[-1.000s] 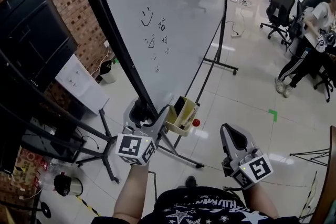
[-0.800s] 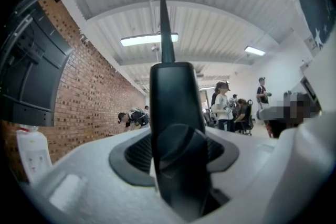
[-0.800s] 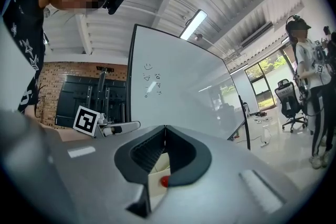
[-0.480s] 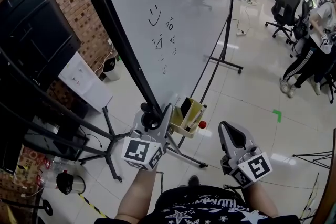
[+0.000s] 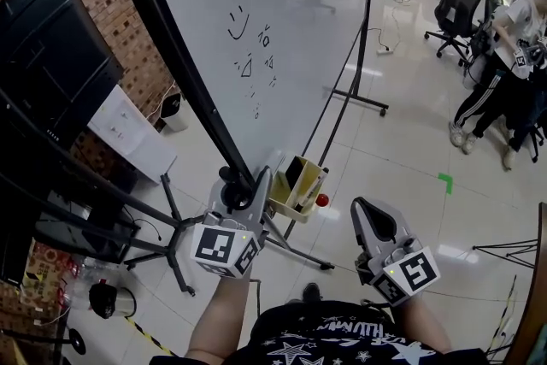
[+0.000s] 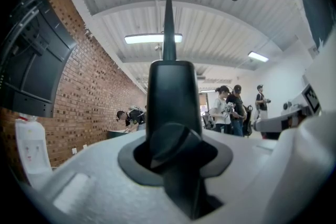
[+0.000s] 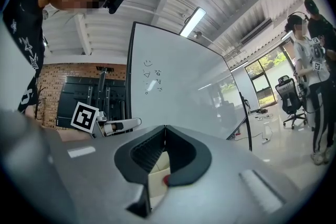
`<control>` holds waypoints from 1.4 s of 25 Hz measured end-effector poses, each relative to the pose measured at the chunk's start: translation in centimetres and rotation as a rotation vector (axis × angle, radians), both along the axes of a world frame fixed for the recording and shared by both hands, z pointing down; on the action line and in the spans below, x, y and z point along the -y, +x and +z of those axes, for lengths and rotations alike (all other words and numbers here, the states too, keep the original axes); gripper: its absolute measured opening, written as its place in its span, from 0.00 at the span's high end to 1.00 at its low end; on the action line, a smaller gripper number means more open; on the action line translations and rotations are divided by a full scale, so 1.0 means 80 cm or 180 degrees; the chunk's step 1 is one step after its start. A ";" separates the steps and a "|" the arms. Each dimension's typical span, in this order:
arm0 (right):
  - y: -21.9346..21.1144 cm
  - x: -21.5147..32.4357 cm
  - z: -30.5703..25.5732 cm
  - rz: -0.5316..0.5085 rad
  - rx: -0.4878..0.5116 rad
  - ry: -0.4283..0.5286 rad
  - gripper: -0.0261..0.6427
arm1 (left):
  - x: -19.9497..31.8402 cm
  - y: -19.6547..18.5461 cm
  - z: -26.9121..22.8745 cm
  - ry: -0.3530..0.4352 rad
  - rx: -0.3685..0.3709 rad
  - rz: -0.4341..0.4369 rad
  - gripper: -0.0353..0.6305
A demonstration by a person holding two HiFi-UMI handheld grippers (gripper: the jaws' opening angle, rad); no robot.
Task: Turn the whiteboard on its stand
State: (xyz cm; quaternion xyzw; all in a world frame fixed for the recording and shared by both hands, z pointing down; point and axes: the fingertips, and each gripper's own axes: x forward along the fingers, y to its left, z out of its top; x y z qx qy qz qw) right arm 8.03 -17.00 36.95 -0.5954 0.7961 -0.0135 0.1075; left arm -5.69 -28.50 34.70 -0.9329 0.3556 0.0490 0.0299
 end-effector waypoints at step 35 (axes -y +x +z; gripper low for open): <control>0.066 -0.120 -0.019 0.0252 0.0079 -0.0040 0.95 | -0.044 0.008 -0.015 0.0007 0.0022 -0.0205 0.76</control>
